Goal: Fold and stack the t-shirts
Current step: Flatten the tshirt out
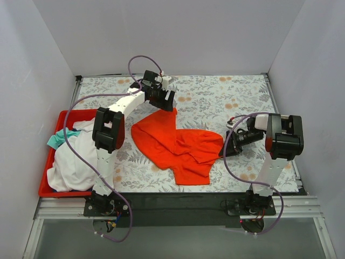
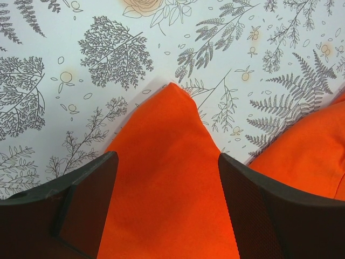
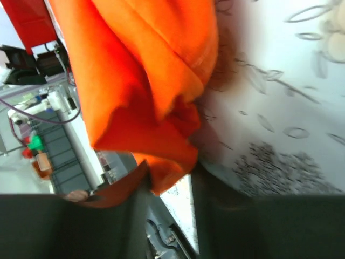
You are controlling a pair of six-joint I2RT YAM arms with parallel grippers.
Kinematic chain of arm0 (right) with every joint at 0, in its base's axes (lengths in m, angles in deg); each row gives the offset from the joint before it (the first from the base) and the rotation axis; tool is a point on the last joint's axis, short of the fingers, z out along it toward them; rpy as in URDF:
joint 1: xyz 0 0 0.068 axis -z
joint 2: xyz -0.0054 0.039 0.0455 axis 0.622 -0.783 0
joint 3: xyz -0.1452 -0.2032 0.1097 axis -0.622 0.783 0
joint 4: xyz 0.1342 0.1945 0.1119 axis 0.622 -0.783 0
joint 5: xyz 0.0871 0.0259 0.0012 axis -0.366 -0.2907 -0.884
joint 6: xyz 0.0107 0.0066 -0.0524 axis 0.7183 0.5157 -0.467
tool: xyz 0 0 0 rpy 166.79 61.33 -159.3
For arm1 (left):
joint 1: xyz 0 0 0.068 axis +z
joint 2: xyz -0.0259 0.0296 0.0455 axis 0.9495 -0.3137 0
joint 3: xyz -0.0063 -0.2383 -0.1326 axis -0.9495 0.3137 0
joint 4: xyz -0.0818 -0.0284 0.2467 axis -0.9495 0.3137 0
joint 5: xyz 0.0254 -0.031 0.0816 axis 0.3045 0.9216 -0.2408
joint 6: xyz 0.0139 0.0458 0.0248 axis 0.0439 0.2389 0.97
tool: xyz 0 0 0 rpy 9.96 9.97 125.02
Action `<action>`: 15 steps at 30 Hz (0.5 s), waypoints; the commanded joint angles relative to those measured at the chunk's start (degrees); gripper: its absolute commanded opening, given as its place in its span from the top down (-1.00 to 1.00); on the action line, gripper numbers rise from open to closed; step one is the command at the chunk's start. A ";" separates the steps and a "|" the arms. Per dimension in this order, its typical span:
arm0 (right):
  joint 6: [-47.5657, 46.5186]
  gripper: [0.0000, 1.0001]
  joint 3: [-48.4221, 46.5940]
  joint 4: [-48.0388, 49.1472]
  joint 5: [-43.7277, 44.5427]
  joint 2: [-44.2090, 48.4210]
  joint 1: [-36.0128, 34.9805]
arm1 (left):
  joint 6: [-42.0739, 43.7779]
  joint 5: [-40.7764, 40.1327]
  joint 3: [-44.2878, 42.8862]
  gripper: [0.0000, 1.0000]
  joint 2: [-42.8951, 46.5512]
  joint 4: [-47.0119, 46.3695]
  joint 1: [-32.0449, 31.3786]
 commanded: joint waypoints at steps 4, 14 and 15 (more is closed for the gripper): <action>-5.13 0.96 -0.93 -1.95 1.32 4.03 3.40 | -0.35 0.02 1.33 -0.48 5.81 -0.93 -0.15; -7.68 0.64 -11.73 -8.11 -0.09 11.69 3.40 | 0.61 -0.24 1.33 -0.50 6.08 -0.14 -0.06; -7.33 0.64 -12.61 -8.20 1.05 11.34 3.40 | 0.61 -0.15 1.07 -0.50 5.91 -0.05 -0.06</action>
